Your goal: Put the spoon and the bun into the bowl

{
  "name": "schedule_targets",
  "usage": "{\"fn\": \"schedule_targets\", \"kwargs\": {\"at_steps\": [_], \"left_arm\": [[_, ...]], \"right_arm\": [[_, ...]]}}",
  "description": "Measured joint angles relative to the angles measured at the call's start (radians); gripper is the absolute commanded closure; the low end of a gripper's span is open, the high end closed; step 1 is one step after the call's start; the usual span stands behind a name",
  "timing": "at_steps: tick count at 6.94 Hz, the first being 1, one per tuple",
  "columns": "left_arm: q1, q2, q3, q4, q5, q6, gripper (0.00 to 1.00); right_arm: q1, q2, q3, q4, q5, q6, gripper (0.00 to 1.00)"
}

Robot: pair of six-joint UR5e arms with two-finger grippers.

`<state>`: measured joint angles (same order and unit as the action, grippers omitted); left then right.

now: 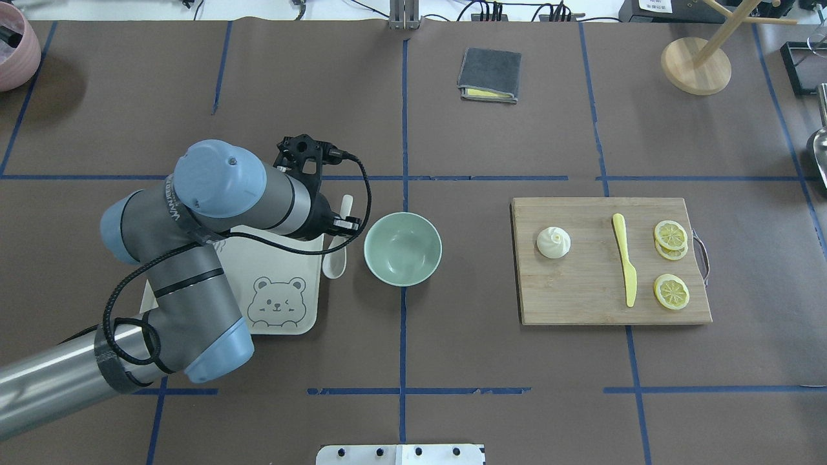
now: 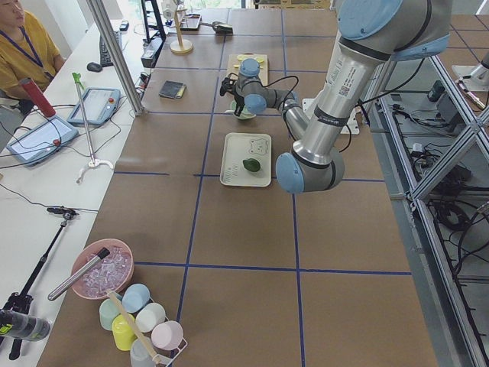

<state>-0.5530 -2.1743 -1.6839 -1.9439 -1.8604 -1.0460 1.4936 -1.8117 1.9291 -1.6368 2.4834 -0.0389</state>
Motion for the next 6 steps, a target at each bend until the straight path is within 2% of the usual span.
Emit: {"fn": "schedule_targets", "kwargs": {"at_steps": [2, 3, 4, 5, 6], "left_arm": [[0.007, -0.126, 0.117, -0.023, 0.0, -0.035, 1.0], [0.01, -0.148, 0.144, -0.043, 0.0, -0.043, 0.75], [0.012, -0.154, 0.159, -0.057, 0.0, -0.047, 0.42], [0.013, -0.155, 0.171, -0.063, 0.001, -0.05, 0.12], [0.013, -0.154, 0.176, -0.066, 0.001, -0.05, 0.01]], "right_arm": [[-0.003, 0.0, 0.0, 0.0, 0.003, 0.001, 0.0], [-0.003, -0.001, 0.0, 0.0, 0.006, 0.002, 0.0], [-0.005, -0.002, -0.001, 0.0, 0.008, 0.002, 0.0], [-0.007, -0.004, -0.001, 0.0, 0.009, 0.003, 0.0], [-0.008, -0.004, -0.001, 0.0, 0.009, 0.004, 0.0]]}}
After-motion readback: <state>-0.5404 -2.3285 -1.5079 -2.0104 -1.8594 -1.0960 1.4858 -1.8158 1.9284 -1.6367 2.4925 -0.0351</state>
